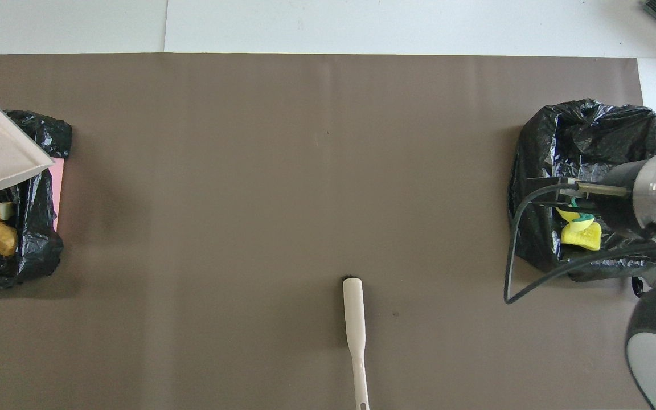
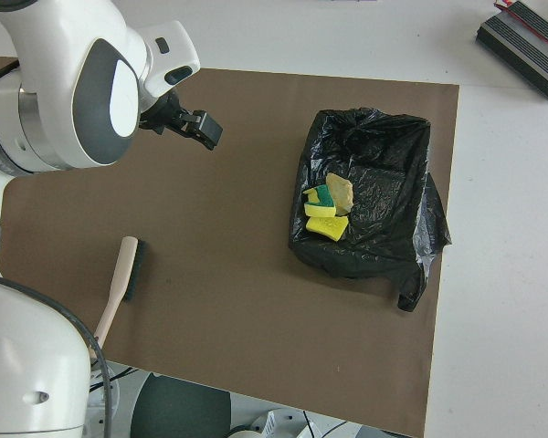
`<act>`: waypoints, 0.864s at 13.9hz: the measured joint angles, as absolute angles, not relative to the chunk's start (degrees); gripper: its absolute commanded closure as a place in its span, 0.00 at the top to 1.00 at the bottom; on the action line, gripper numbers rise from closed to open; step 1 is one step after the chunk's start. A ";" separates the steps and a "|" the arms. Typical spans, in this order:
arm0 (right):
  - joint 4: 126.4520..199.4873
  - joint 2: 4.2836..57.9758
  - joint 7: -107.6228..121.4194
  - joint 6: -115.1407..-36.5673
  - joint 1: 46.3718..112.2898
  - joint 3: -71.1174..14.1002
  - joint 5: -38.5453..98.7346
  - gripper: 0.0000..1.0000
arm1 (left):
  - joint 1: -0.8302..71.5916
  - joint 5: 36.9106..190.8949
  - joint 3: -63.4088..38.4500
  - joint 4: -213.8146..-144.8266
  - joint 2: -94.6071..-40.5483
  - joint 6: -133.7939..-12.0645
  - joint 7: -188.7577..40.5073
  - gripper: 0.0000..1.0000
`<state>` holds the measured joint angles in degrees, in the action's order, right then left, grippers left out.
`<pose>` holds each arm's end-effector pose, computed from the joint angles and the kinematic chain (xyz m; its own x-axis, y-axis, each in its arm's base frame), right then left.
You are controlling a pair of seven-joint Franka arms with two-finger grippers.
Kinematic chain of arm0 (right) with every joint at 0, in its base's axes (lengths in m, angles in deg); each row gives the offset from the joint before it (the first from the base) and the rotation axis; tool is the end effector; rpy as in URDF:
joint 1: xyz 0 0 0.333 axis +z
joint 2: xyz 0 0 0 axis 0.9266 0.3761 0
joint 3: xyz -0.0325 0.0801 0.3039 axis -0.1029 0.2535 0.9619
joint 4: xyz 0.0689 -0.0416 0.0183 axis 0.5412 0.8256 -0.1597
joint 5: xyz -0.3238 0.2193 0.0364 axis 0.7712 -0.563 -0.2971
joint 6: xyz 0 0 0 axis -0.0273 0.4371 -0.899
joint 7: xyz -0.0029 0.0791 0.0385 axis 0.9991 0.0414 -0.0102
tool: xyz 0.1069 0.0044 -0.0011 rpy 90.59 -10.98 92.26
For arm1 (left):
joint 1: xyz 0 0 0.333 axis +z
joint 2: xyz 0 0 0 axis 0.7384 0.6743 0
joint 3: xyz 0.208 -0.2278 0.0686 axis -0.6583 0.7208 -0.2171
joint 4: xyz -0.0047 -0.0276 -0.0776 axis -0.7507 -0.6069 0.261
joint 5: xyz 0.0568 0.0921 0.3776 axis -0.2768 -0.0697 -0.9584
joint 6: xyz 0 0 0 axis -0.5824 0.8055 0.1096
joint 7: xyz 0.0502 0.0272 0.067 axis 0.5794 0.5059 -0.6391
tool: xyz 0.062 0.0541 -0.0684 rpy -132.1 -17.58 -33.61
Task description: Sweep and dump trash in bin
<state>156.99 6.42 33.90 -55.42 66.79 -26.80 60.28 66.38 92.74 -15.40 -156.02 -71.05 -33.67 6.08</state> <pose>0.5086 0.0777 0.6602 0.9698 -0.1935 0.1482 -0.1910 -0.9811 -0.0312 0.5745 0.1873 0.6090 0.6909 -0.7139 0.1139 -0.7105 -0.6996 -0.0752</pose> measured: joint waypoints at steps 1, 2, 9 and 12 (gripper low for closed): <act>155.11 6.41 32.16 -53.46 65.41 -26.90 60.28 1.00 | 64.14 93.95 -15.32 -156.56 -71.02 -33.89 0.80 0.00; 153.62 6.41 30.32 -51.88 64.08 -27.07 60.28 1.00 | 62.11 95.14 -15.27 -157.30 -71.00 -34.60 -3.79 0.00; 150.31 6.68 17.70 -47.40 61.51 -34.91 60.28 1.00 | 44.18 96.33 -15.23 -163.91 -70.77 -46.33 -36.70 0.00; 150.91 7.84 17.75 -47.26 61.53 -35.36 60.28 1.00 | 36.29 96.37 -15.26 -168.19 -70.41 -52.95 -47.56 0.00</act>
<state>150.91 7.84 17.75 -47.26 61.53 -35.36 60.28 36.29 96.37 -15.26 -168.19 -70.41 -52.95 -47.56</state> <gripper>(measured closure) 0.000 0.683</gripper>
